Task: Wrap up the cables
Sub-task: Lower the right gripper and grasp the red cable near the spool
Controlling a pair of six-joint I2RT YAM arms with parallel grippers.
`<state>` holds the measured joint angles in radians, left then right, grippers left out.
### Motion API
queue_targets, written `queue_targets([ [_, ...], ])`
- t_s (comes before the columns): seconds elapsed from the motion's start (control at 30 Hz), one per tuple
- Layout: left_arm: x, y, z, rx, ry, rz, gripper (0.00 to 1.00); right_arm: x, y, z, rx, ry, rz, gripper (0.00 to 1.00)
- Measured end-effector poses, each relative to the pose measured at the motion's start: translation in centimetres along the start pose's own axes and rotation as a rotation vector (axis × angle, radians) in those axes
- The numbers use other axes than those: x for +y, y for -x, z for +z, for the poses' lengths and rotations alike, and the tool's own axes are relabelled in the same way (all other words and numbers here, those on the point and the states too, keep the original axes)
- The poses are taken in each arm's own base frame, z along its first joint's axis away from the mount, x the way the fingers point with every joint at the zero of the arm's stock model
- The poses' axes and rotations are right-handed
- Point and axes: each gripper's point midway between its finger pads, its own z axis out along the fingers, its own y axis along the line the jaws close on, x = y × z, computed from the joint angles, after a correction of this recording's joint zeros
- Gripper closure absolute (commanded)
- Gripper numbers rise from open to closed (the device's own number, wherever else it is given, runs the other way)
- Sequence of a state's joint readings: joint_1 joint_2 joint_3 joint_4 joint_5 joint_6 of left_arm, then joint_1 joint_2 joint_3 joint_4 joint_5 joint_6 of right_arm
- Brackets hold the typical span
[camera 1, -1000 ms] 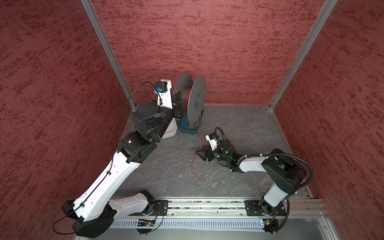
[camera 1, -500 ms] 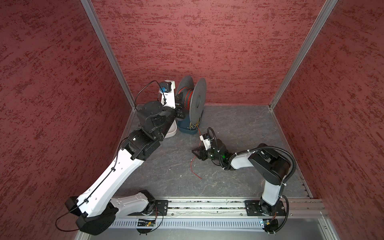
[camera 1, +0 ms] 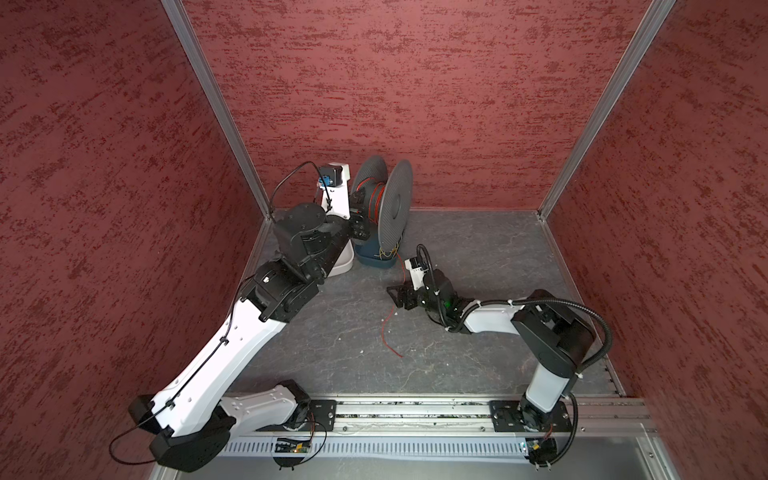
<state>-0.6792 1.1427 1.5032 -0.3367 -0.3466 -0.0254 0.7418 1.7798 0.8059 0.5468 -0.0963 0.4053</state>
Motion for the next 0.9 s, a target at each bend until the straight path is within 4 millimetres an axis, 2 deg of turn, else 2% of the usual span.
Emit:
queue_targets([
  [0.13,0.0,0.2,-0.2,-0.003,-0.005,-0.006,1.0,-1.7,1.0,0.0,-0.02,-0.068,-0.028,0.19],
  [0.3,0.0,0.3,-0.4,-0.005,-0.009,-0.013,1.0,-2.6,4.1,0.0,-0.089,-0.103,-0.071,0.19],
  [0.47,-0.1,0.2,-0.4,-0.001,-0.014,-0.02,1.0,-2.0,6.9,-0.1,-0.156,-0.083,-0.149,0.22],
  [0.63,-0.3,0.2,-0.4,0.0,-0.023,-0.028,0.99,0.1,9.0,0.3,-0.217,0.001,-0.219,0.28],
  [0.67,-0.3,0.2,-0.4,0.0,-0.024,-0.028,0.99,0.6,9.4,0.5,-0.224,0.022,-0.228,0.31],
  [0.77,-0.3,0.0,-0.4,0.005,-0.024,-0.027,0.99,1.7,10.0,1.2,-0.242,0.082,-0.245,0.51],
  [0.83,-0.2,-0.1,-0.4,0.012,-0.022,-0.025,1.0,2.2,9.7,1.5,-0.238,0.115,-0.241,0.71],
  [0.9,-0.2,-0.3,-0.4,0.017,-0.021,-0.024,0.99,2.4,9.3,1.7,-0.228,0.138,-0.235,0.85],
])
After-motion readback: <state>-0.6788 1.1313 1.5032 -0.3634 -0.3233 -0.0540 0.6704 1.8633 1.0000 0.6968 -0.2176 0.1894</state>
